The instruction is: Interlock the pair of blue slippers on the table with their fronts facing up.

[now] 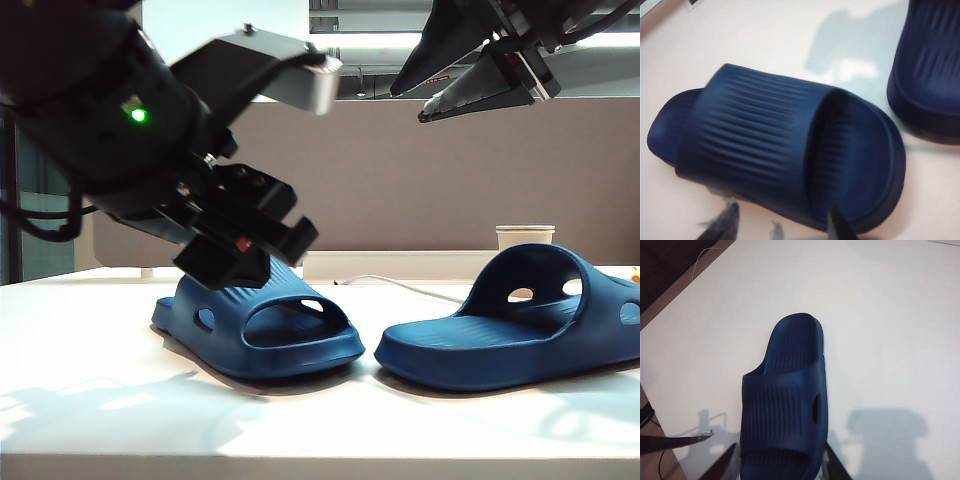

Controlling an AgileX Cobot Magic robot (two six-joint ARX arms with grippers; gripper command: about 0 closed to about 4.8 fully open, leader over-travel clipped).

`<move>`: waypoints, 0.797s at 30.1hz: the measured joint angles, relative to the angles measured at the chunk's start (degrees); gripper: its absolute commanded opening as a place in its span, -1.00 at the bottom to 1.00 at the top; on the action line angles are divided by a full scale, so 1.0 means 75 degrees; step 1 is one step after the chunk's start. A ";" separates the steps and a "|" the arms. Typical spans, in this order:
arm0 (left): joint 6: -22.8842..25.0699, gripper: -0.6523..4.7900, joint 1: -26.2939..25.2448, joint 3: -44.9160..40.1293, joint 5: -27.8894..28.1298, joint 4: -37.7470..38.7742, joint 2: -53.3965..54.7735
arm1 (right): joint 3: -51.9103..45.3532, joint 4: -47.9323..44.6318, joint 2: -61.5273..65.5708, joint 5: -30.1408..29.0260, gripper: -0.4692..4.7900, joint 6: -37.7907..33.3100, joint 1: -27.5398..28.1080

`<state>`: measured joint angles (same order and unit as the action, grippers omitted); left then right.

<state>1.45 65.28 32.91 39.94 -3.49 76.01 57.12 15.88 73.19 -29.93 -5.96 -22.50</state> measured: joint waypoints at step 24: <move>0.1061 0.08 -0.0006 0.1300 0.0344 0.0953 0.1224 | 0.0000 0.1976 0.0000 0.0790 -0.06 0.1708 -0.0003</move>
<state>9.41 65.23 42.65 42.52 3.66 85.19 57.12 30.70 73.19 -24.01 6.85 -22.52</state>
